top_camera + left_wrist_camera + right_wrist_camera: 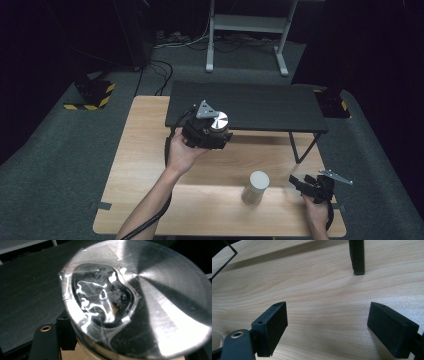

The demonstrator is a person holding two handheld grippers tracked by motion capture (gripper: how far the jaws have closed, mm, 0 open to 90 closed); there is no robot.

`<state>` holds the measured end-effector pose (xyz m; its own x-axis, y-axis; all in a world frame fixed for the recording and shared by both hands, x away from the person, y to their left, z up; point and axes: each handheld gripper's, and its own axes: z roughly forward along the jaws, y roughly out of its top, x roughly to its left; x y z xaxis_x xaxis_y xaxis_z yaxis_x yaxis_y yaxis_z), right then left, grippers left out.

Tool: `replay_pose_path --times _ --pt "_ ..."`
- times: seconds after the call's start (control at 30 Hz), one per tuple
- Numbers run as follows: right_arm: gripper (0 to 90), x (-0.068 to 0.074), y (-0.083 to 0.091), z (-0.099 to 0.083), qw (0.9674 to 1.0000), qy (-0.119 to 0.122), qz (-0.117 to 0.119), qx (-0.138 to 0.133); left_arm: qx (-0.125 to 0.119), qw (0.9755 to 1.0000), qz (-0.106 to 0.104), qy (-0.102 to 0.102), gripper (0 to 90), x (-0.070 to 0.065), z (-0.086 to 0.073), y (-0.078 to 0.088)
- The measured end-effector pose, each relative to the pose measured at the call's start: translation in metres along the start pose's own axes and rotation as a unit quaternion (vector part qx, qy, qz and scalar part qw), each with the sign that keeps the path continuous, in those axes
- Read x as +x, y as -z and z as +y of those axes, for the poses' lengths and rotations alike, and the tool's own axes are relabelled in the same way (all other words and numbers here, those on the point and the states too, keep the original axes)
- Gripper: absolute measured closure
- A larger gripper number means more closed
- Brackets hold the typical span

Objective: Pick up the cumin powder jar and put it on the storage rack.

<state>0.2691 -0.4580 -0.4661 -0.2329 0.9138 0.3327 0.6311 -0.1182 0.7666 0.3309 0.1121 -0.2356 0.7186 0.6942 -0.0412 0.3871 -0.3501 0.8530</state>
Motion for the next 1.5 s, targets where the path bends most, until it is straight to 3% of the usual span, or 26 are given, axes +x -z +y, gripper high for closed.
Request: replay_pose_path --times 0.2,0.43,0.6,0.77,1.0,1.03,1.07,1.1,1.23,1.27,1.37,1.43,1.5 --pt "15.9 0.000 0.000 0.000 1.0000 0.000 0.001 0.001 -0.008 0.9999 0.007 0.000 30.6 0.008 0.019 -0.003" --pt "15.9 -0.001 0.000 0.000 1.0000 0.000 0.003 0.001 -0.001 0.9997 0.025 0.000 30.6 0.017 0.041 -0.020" --pt "15.7 -0.001 0.000 0.000 1.0000 0.001 0.005 0.002 -0.001 0.9995 0.030 0.011 30.6 0.028 0.044 -0.030" --pt "15.7 -0.001 0.000 0.001 1.0000 0.002 0.006 0.002 0.008 0.9981 0.054 0.026 30.6 0.035 0.049 -0.045" --pt "15.7 -0.001 0.000 0.000 1.0000 0.002 0.006 0.002 0.014 0.9972 0.068 0.030 30.6 0.038 0.053 -0.055" --pt "15.8 -0.001 0.000 0.000 1.0000 0.001 0.006 0.002 0.004 0.9965 0.071 0.043 30.6 0.036 0.050 -0.059" --pt "15.7 -0.001 0.000 0.000 1.0000 0.002 0.006 0.002 0.004 0.9965 0.071 0.043 30.6 0.036 0.050 -0.059" --pt "15.7 -0.001 0.000 0.000 1.0000 0.002 0.006 0.002 0.019 0.9965 0.076 0.028 30.6 0.038 0.054 -0.058" --pt "15.8 -0.001 0.000 0.000 1.0000 0.002 0.006 0.002 0.022 0.9961 0.080 0.030 30.6 0.039 0.052 -0.060" --pt "15.7 -0.001 0.000 0.000 1.0000 0.002 0.006 0.002 -0.009 0.9942 0.087 0.063 30.6 0.033 0.043 -0.066" --pt "15.8 -0.001 0.000 0.000 1.0000 0.002 0.006 0.002 0.002 0.9950 0.087 0.050 30.6 0.038 0.044 -0.064" --pt "15.8 -0.001 0.000 0.000 1.0000 0.002 0.006 0.002 -0.004 0.9945 0.089 0.054 30.6 0.037 0.041 -0.064" --pt "15.8 -0.001 0.000 0.000 1.0000 0.002 0.006 0.002 0.018 0.9958 0.082 0.037 30.6 0.043 0.047 -0.060"
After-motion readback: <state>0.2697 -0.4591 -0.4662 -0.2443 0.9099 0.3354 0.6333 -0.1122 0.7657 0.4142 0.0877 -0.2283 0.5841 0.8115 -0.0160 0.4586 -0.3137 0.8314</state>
